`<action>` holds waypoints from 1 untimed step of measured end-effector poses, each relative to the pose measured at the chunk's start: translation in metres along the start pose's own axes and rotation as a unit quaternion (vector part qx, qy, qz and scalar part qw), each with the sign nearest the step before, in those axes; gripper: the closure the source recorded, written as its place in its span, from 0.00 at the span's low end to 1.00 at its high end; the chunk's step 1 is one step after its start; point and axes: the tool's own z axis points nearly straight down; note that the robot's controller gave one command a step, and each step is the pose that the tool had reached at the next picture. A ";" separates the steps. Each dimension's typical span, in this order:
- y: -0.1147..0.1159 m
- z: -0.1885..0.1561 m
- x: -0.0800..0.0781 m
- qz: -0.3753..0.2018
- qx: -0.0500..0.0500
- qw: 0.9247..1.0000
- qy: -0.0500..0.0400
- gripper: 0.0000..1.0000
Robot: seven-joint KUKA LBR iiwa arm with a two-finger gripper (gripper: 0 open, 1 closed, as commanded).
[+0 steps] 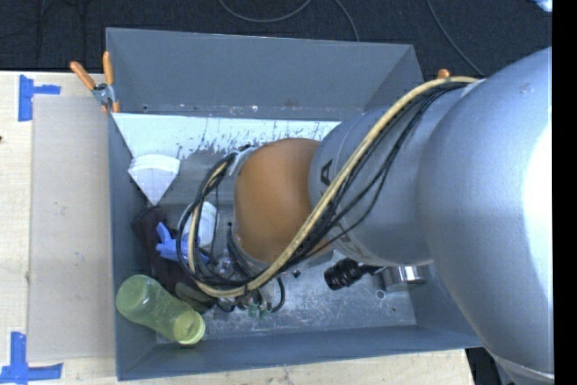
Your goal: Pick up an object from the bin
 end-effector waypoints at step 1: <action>0.000 -0.011 0.000 0.000 0.000 1.000 0.000 1.00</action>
Offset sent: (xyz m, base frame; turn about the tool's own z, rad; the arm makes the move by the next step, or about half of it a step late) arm 0.0000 0.0000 0.0240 0.0000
